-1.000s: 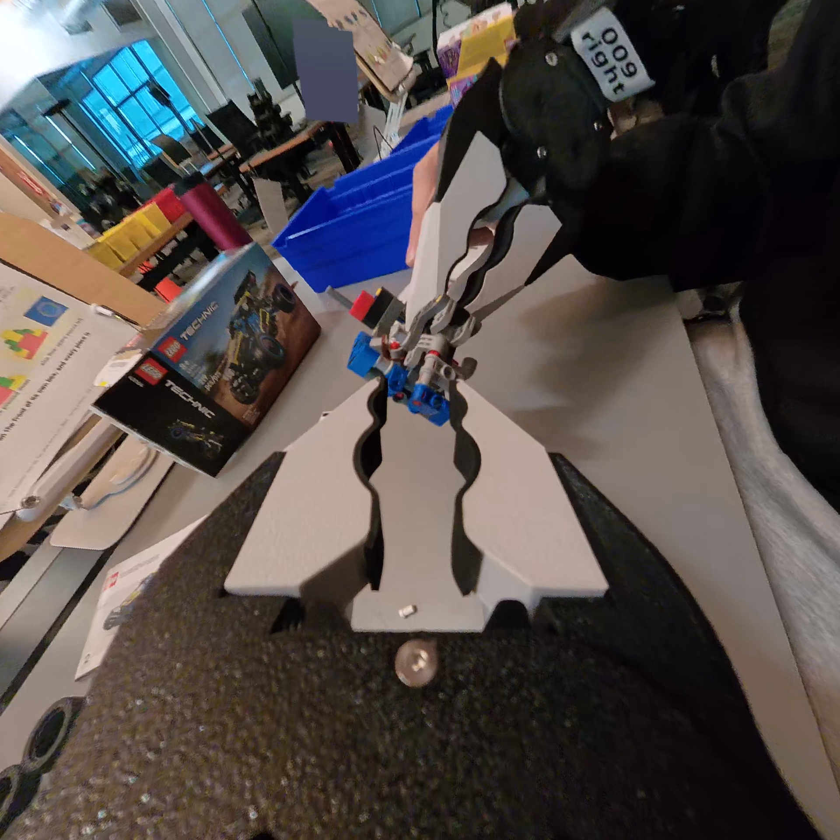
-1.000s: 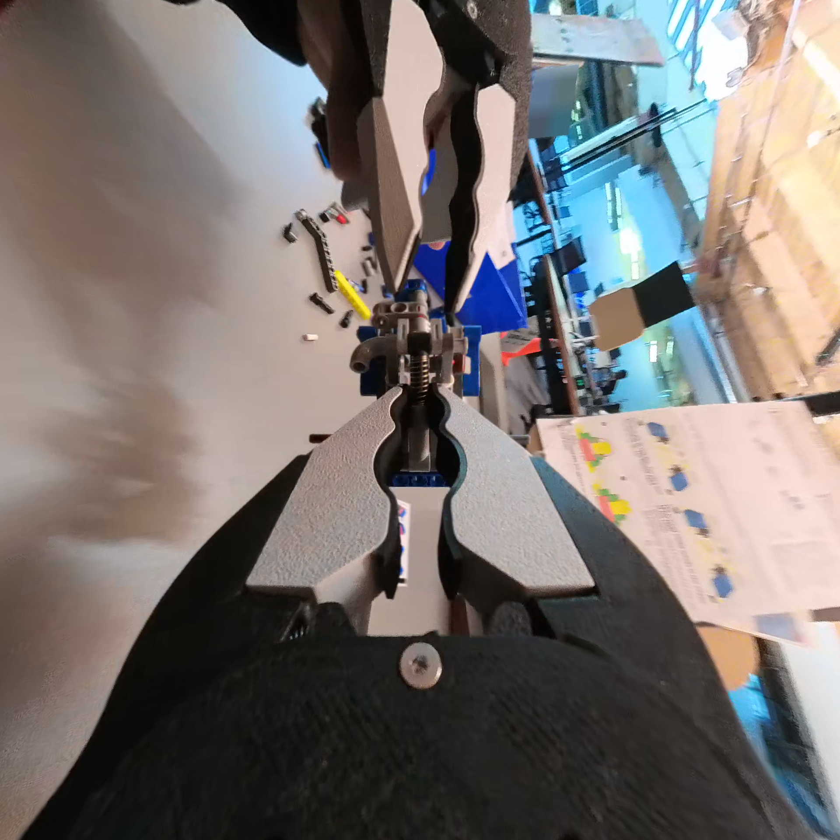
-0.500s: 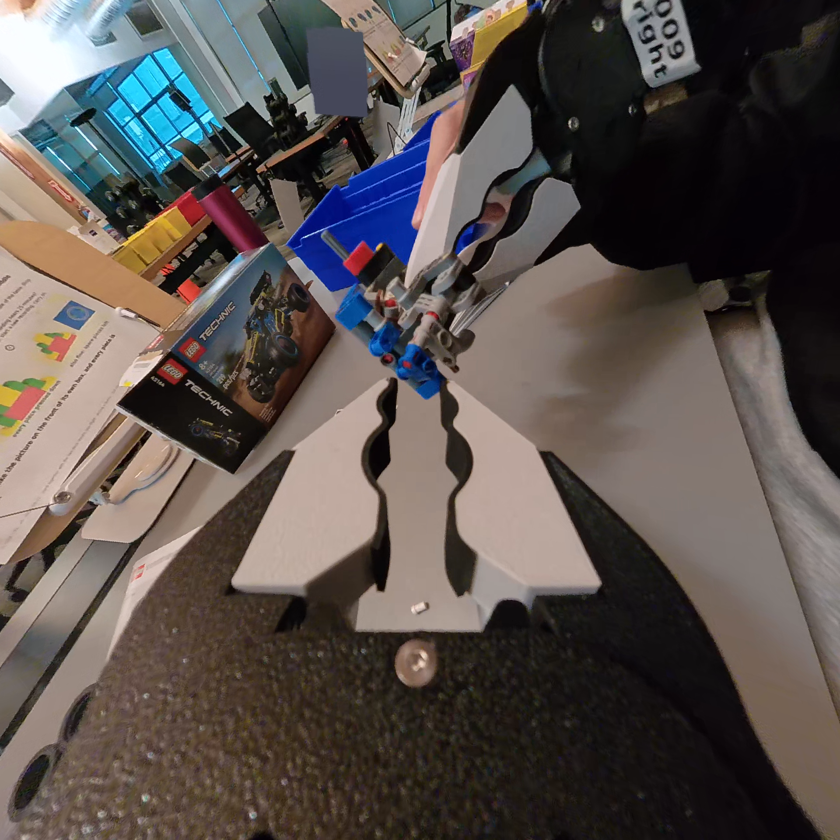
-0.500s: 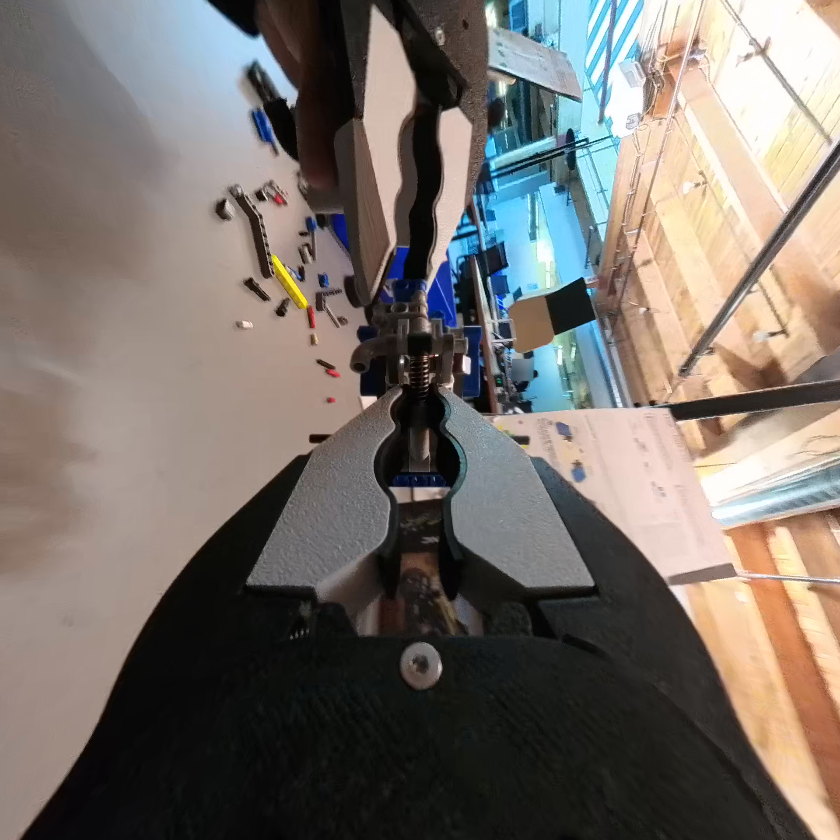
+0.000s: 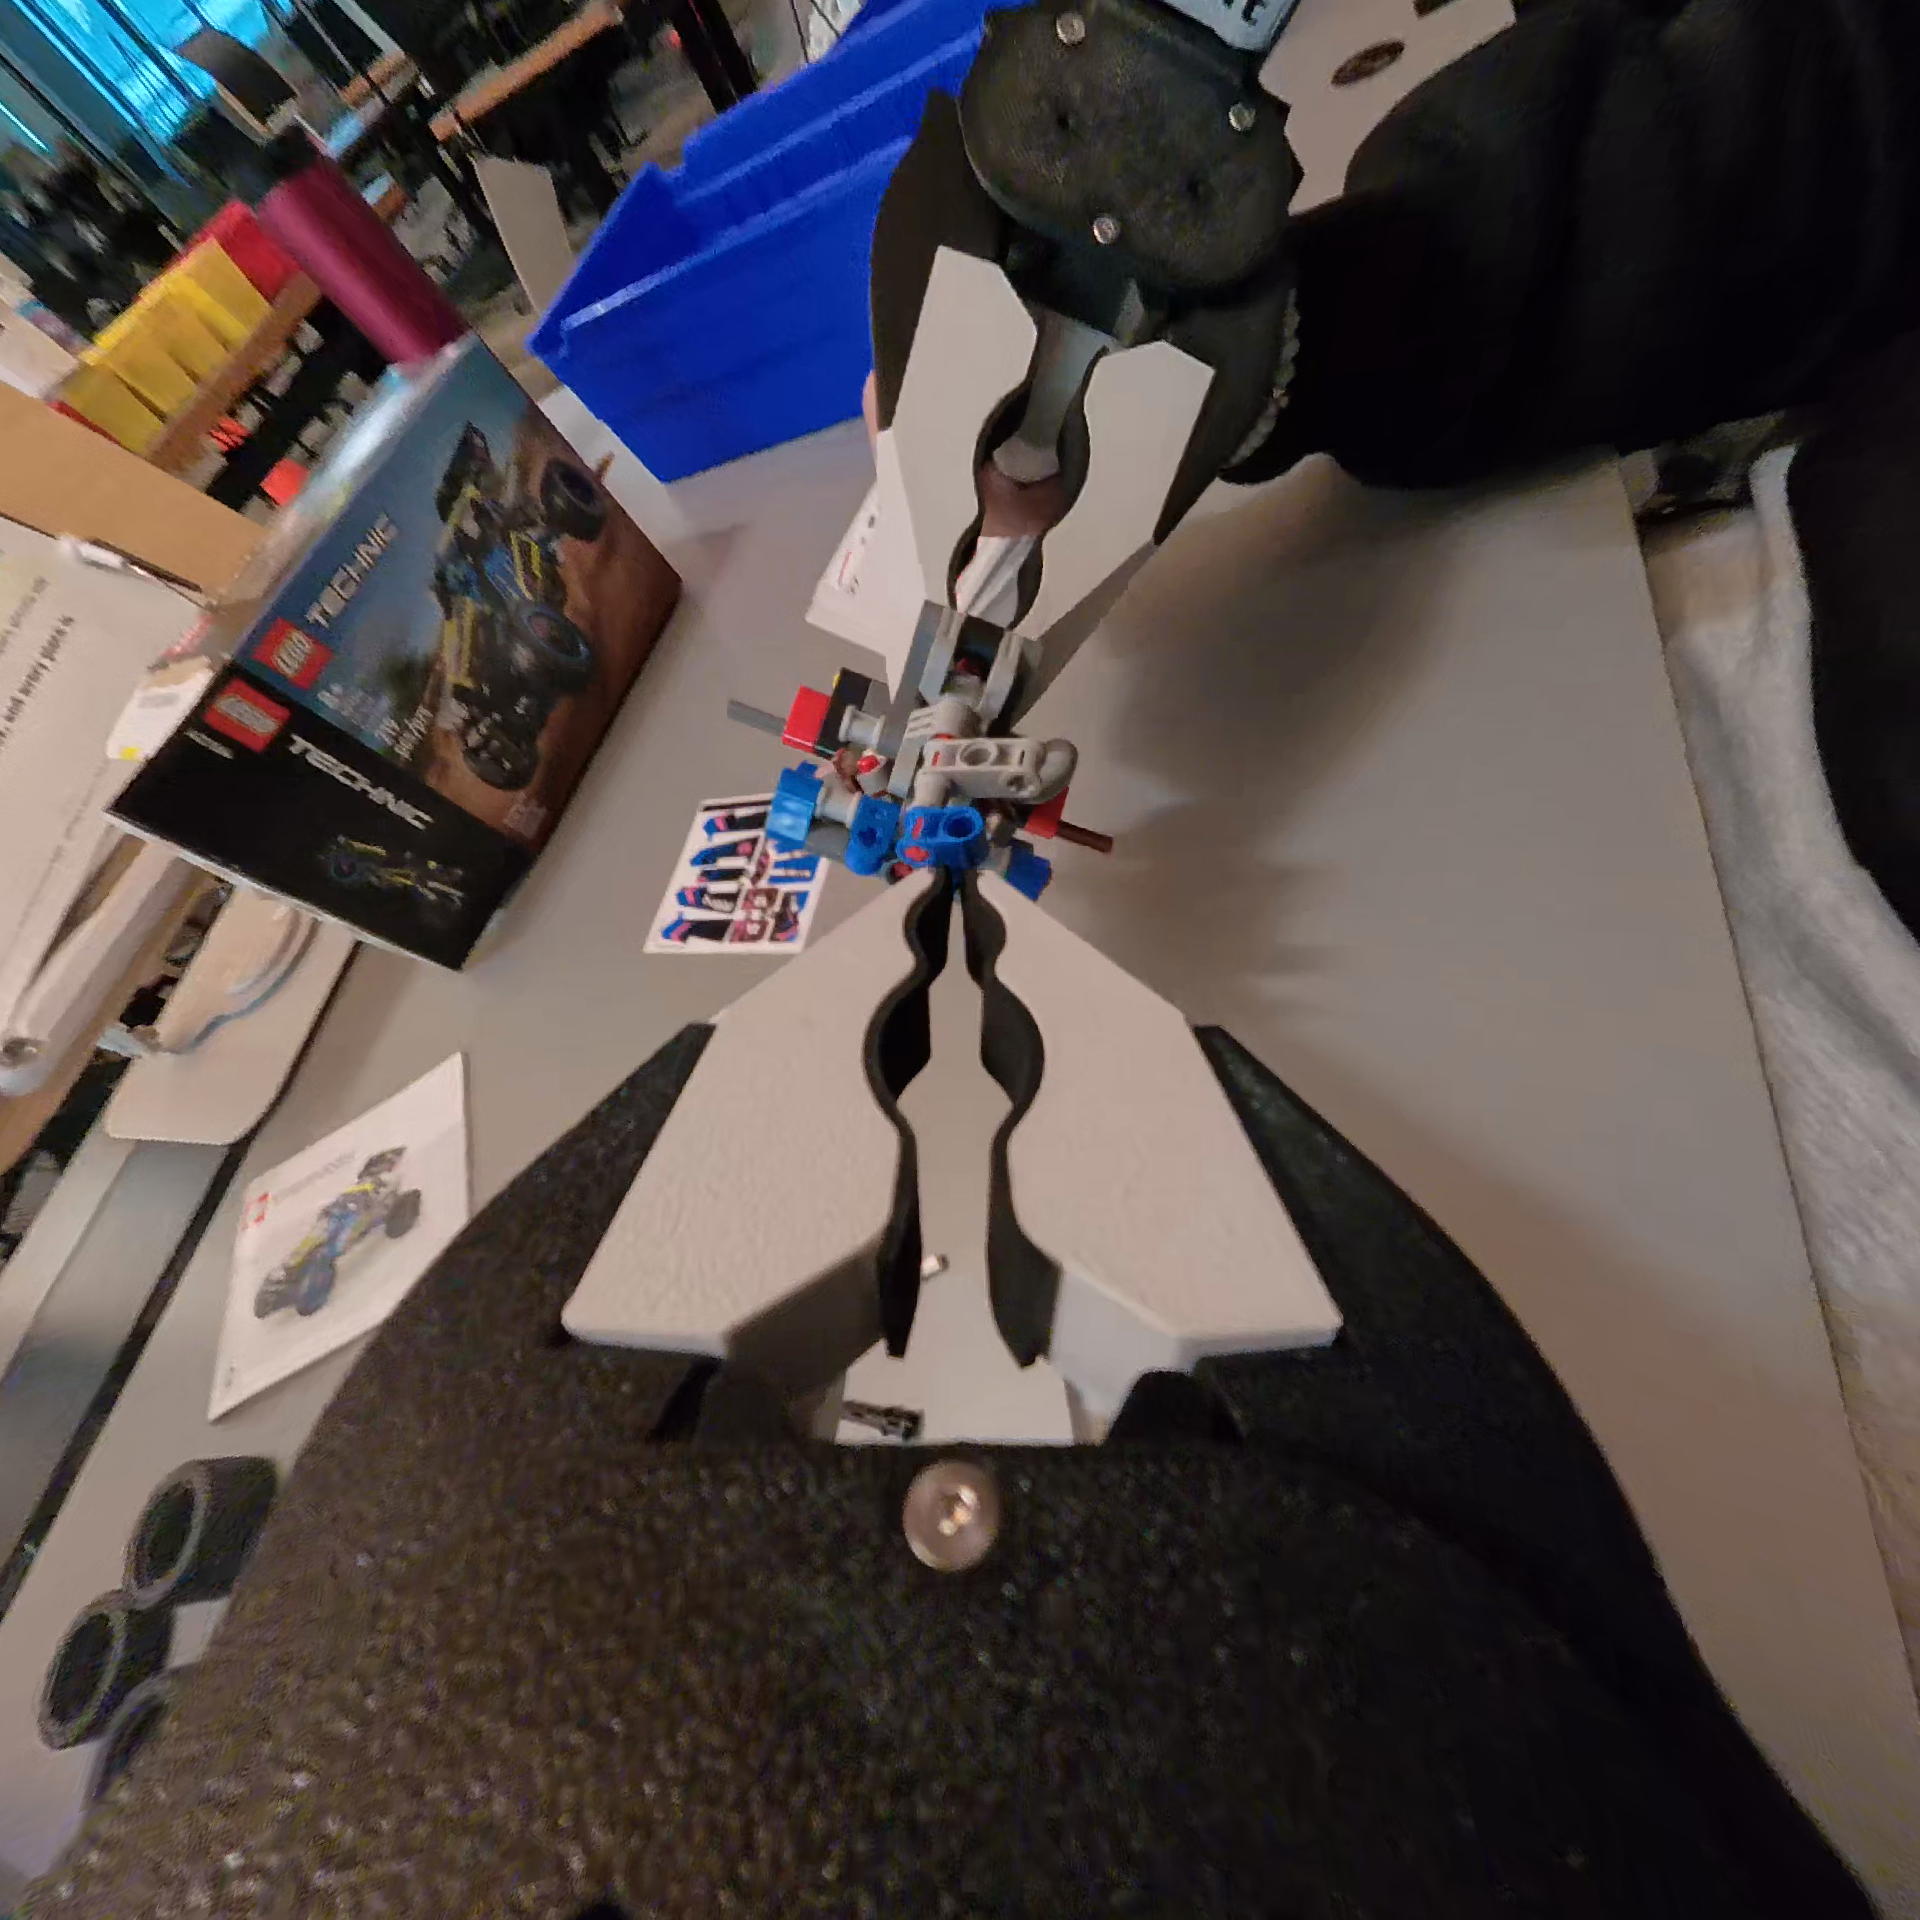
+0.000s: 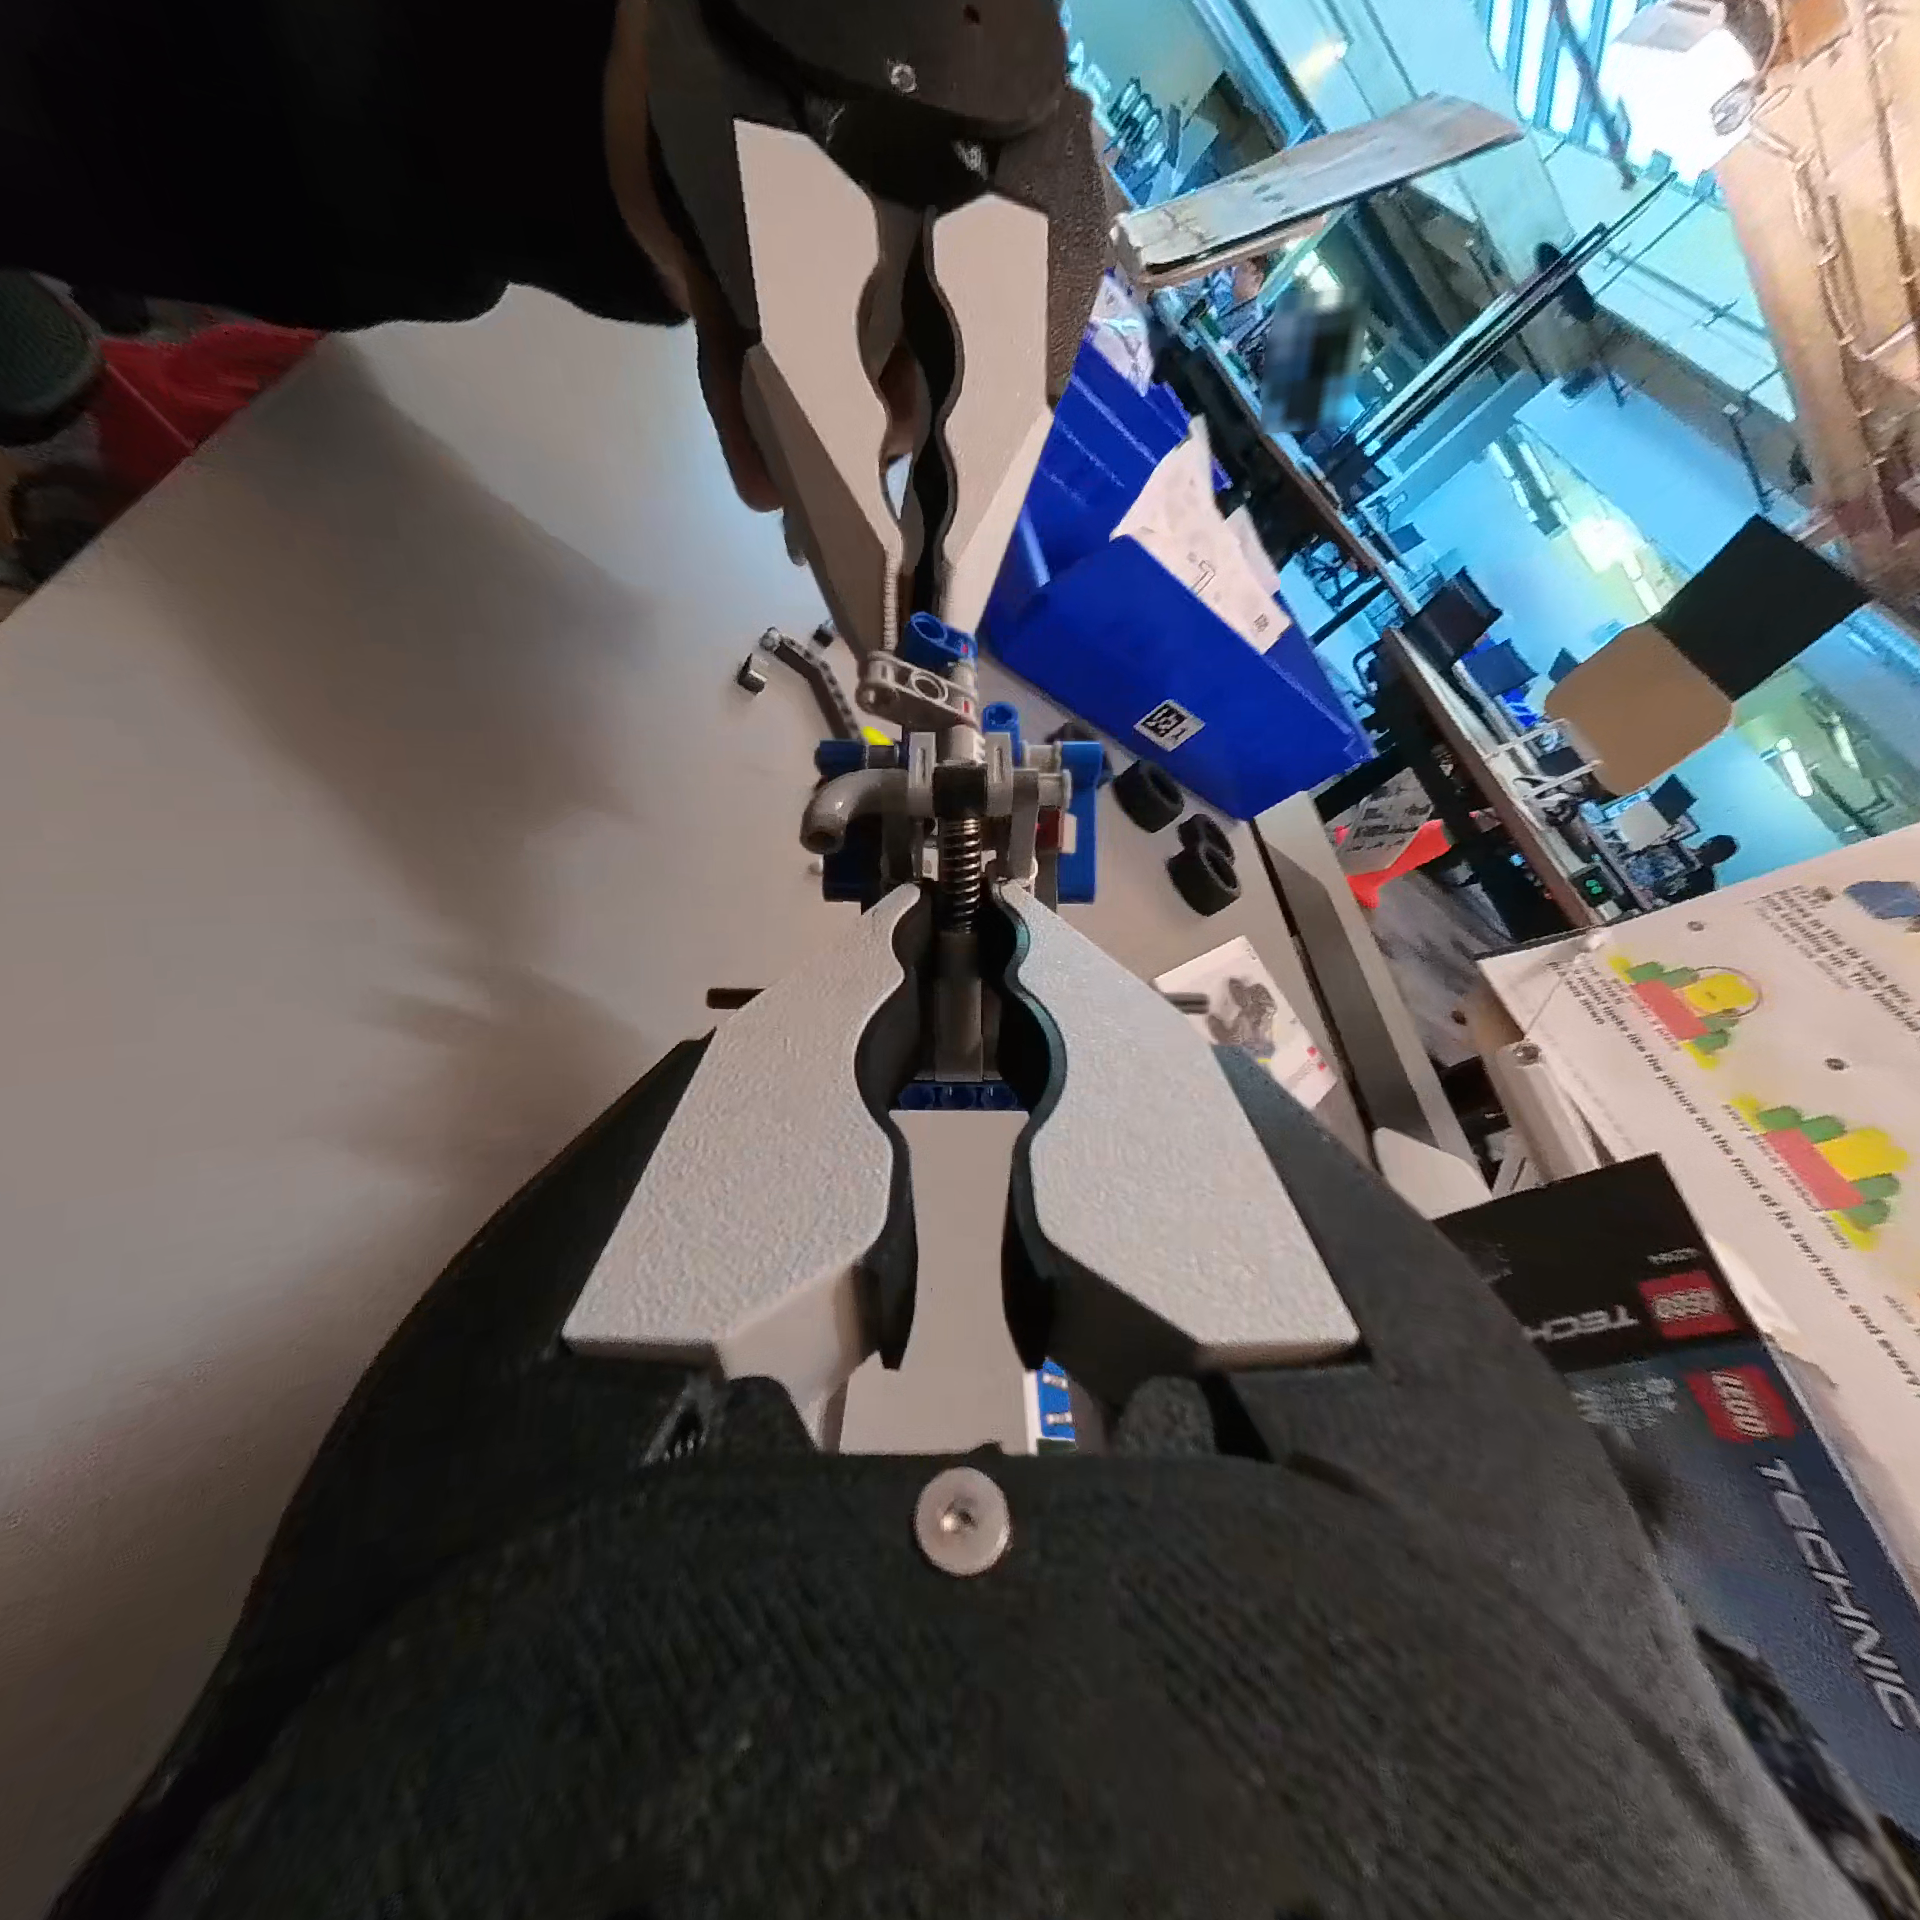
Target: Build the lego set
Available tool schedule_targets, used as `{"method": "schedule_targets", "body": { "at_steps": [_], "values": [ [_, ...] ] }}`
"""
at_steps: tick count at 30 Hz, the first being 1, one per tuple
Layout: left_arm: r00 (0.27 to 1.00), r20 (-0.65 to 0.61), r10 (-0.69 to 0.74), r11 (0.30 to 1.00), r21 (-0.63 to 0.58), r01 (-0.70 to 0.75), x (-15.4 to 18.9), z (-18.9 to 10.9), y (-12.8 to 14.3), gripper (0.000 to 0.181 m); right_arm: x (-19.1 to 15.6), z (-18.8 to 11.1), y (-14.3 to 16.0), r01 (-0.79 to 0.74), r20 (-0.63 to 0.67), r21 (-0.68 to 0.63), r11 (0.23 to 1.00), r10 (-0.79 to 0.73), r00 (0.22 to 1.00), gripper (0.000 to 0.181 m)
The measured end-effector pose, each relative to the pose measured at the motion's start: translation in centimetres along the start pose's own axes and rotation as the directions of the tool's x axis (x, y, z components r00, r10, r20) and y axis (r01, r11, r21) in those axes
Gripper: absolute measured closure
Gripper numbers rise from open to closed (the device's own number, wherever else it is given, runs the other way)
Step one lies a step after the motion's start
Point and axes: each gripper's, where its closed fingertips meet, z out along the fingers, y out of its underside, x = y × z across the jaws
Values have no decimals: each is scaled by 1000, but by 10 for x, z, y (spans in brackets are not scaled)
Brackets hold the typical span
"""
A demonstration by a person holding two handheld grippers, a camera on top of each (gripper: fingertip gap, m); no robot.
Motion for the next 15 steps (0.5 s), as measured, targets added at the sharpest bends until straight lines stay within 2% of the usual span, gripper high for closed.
{"method": "schedule_targets", "body": {
  "at_steps": [3,7,15],
  "values": [
    [998,-51,-33,998,-54,31,6,8,16,181,-9,4,12,-24,57,-43,999,27,998,176],
    [996,-77,-42,992,-118,33,11,19,32,181,-20,8,29,-122,139,-117,986,137,981,176],
    [990,-119,-78,988,-143,60,19,34,42,181,-31,5,48,-295,230,-195,935,336,913,176]
  ]
}}
